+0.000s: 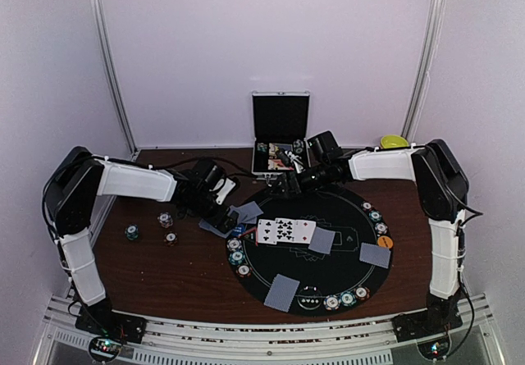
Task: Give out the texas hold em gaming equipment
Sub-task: Adjust the face-down deck piles at the center of the board.
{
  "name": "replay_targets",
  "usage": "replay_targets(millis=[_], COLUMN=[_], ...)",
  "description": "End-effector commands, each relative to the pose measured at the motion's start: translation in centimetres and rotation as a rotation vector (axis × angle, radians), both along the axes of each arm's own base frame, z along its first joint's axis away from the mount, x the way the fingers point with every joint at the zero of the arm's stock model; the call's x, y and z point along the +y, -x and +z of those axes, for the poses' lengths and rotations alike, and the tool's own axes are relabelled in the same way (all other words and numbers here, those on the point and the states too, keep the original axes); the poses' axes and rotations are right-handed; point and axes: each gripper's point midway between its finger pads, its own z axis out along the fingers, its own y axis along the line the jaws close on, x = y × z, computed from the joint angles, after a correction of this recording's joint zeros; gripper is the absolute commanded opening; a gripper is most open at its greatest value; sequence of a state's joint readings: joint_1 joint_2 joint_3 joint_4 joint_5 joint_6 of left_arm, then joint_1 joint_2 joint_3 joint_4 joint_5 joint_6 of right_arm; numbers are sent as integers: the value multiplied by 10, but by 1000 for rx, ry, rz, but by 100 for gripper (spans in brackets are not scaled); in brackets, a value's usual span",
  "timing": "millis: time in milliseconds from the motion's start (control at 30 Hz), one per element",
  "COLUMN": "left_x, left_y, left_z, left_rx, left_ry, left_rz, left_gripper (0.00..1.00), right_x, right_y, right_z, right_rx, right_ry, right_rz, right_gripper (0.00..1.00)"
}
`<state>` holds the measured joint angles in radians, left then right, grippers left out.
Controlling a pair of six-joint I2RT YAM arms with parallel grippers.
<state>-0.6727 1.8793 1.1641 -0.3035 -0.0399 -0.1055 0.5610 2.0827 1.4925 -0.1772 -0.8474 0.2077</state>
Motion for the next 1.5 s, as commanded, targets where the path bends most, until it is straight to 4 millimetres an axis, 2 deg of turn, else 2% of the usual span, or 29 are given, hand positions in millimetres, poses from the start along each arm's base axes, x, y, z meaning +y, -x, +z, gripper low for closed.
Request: replay_targets(millis=[0, 300, 767, 1467], left_x=[-7, -15, -9, -6], left_y=[-6, 1, 2, 3], left_z=[1, 2, -12, -10], left_rx=[2, 7, 29, 23], left_ry=[15, 26, -25, -33], left_rz=[-23, -54, -41, -17], left_gripper=[98, 98, 97, 77], right_x=[2, 2, 5, 6], right_y=[-2, -2, 0, 2], right_z=[12, 12, 10, 11], right_rx=[-46, -54, -58, -62], right_ry=[2, 10, 19, 25], right_rz=[1, 2, 8, 11], right_gripper=[86, 86, 86, 84])
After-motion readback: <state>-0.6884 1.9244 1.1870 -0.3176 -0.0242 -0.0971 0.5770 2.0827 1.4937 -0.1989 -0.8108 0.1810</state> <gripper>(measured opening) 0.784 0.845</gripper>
